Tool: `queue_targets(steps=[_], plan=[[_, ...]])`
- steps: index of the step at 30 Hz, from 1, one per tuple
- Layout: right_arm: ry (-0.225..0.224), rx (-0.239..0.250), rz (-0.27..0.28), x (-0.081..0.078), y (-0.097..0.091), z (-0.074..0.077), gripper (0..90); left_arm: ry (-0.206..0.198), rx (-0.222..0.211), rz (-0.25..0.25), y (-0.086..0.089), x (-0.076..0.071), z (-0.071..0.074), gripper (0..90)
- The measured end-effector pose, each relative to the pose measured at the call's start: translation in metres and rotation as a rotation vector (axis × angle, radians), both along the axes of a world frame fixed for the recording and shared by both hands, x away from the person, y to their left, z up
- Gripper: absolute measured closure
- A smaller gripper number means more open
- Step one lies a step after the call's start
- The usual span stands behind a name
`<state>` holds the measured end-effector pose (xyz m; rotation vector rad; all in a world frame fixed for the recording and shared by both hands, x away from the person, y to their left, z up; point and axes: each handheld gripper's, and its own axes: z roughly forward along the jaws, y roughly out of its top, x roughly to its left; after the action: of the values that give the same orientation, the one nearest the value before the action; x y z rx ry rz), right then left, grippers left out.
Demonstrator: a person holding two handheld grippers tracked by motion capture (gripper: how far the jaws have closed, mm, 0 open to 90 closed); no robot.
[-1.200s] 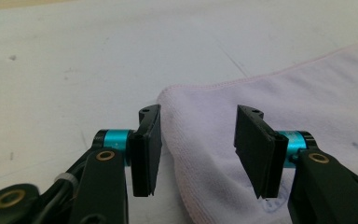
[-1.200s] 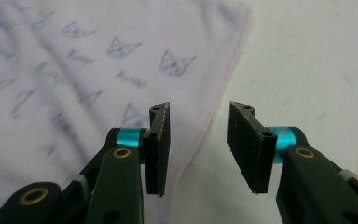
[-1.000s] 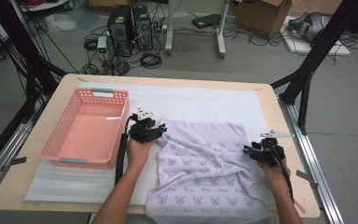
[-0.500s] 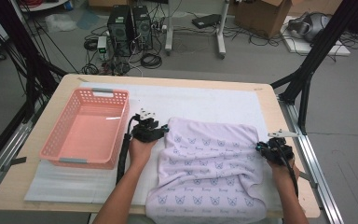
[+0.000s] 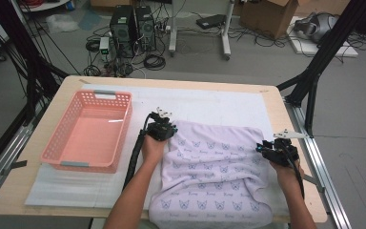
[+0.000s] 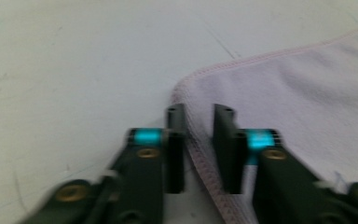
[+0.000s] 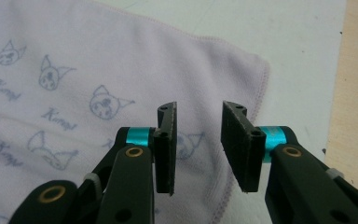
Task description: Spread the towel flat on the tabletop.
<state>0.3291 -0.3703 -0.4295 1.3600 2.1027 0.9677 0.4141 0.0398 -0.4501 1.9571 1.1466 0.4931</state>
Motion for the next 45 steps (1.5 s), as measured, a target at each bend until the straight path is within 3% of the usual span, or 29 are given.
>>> queue_targets(steps=[1, 3, 5, 7, 8, 10, 11, 15, 19, 21, 23, 25, 27, 28, 29, 31, 32, 35, 36, 38, 40, 43, 45], plan=[[-0.002, 0.006, 0.001, 0.001, 0.000, 0.000, 65.8, -0.004, 0.018, 0.010, 0.000, 0.000, 0.001, 86.1], [0.003, 0.010, 0.002, 0.002, 0.000, -0.001, 65.8, -0.026, 0.039, 0.079, 0.005, 0.000, 0.004, 86.9], [0.008, 0.015, 0.000, 0.004, 0.001, -0.002, 65.8, -0.043, -0.001, 0.154, 0.017, 0.003, 0.008, 87.0], [0.004, 0.022, -0.002, 0.005, 0.001, -0.003, 65.1, -0.054, -0.023, 0.186, 0.027, 0.004, 0.010, 86.4], [0.005, 0.028, -0.005, 0.007, 0.001, -0.003, 64.5, -0.048, -0.033, 0.178, 0.030, 0.005, 0.009, 82.1], [0.005, 0.035, -0.007, 0.010, 0.002, -0.002, 64.2, -0.029, -0.054, 0.169, 0.034, 0.005, 0.008, 58.6], [0.004, 0.042, -0.007, 0.013, 0.002, -0.001, 63.4, -0.026, -0.070, 0.161, 0.035, 0.004, 0.007, 55.6], [0.013, 0.064, -0.002, 0.030, 0.009, 0.003, 61.6, -0.032, -0.157, 0.098, 0.036, -0.003, 0.003, 53.4], [0.015, 0.044, 0.010, 0.053, 0.021, 0.004, 54.4, -0.027, -0.171, 0.055, 0.036, -0.007, 0.003, 50.7], [0.010, 0.014, -0.027, 0.064, 0.025, 0.003, 49.9, -0.039, -0.176, 0.048, 0.037, -0.008, 0.005, 50.9], [0.010, 0.016, -0.041, 0.077, 0.028, 0.000, 49.7, -0.044, -0.180, 0.045, 0.038, -0.009, 0.008, 50.9], [0.034, 0.016, -0.049, 0.089, 0.031, -0.005, 53.3, -0.043, -0.180, 0.048, 0.038, -0.009, 0.008, 51.0], [0.060, -0.015, -0.037, 0.097, 0.036, -0.010, 70.3, -0.043, -0.178, 0.048, 0.038, -0.009, 0.008, 51.9], [0.061, -0.028, -0.025, 0.100, 0.037, -0.013, 76.2, -0.046, -0.180, 0.051, 0.038, -0.009, 0.008, 52.4], [0.054, -0.023, -0.025, 0.102, 0.037, -0.013, 87.6, -0.046, -0.183, 0.053, 0.038, -0.009, 0.008, 53.3], [0.039, -0.060, -0.038, 0.105, 0.036, -0.012, 88.4, -0.030, -0.162, 0.060, 0.037, -0.008, 0.006, 54.4], [0.009, -0.104, -0.082, 0.107, 0.033, -0.011, 88.6, -0.022, -0.150, 0.060, 0.037, -0.008, 0.005, 53.8], [-0.055, -0.085, -0.195, 0.107, 0.020, -0.007, 88.5, 0.001, -0.134, 0.067, 0.035, -0.007, 0.002, 52.2], [-0.051, -0.076, -0.205, 0.107, 0.017, -0.007, 88.3, -0.001, -0.137, 0.066, 0.034, -0.006, 0.002, 52.7], [-0.031, -0.080, -0.193, 0.108, 0.016, -0.008, 82.9, -0.013, -0.124, 0.060, 0.030, -0.006, 0.002, 55.9], [-0.038, -0.044, -0.194, 0.104, 0.016, -0.004, 76.2, -0.004, -0.108, 0.048, 0.023, -0.006, -0.001, 57.0], [-0.046, -0.014, -0.159, 0.098, 0.017, 0.002, 70.3, 0.000, -0.026, 0.008, 0.012, -0.006, -0.001, 58.8], [-0.044, -0.010, -0.136, 0.093, 0.019, 0.006, 67.9, -0.016, 0.021, -0.014, 0.007, -0.007, -0.001, 66.0]])
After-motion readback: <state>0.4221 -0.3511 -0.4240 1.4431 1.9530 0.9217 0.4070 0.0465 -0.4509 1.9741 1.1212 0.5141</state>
